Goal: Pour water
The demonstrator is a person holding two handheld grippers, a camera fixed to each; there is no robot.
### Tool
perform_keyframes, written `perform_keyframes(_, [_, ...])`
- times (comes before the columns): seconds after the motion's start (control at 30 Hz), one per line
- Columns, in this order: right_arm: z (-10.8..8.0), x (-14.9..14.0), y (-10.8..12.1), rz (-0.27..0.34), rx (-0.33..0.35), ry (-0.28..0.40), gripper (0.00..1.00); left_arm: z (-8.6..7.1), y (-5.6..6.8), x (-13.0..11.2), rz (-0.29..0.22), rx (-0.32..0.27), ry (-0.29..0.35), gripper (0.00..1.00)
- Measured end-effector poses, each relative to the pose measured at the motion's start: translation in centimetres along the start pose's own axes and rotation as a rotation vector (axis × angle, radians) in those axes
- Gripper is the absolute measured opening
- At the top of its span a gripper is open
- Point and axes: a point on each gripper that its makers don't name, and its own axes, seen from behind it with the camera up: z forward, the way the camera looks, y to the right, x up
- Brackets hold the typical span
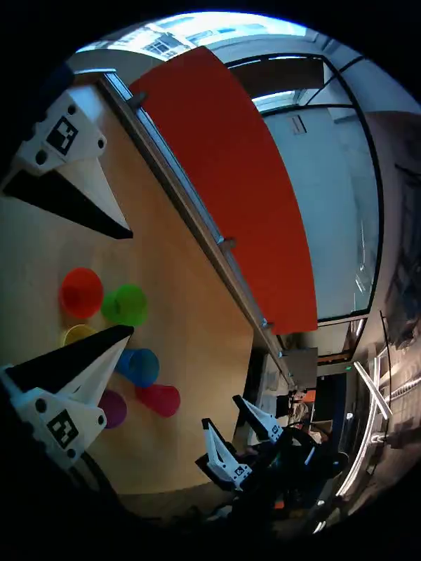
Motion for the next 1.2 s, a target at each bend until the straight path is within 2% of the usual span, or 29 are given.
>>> perform_keyframes(0.57, [2.1, -1.8, -0.5, 0.015, 0.039, -0.035, 1.0, 3.9, 0.8, -2.4, 0.024, -0.09, -0.077, 0.91])
perform_keyframes(0.77, [2.7, -2.7, -0.7, 0.022, 0.055, -0.051, 1.0, 5.6, 1.1, -3.2, 0.031, -0.116, -0.103, 0.91])
perform_keyframes(1.0, [3.5, -3.3, -1.0, 0.033, 0.072, -0.059, 1.0, 7.8, 1.7, -4.2, 0.06, -0.141, -0.147, 0.91])
perform_keyframes(1.2, [4.0, -3.5, -1.1, 0.041, 0.085, -0.062, 1.0, 9.6, 2.0, -5.0, 0.061, -0.161, -0.177, 0.91])
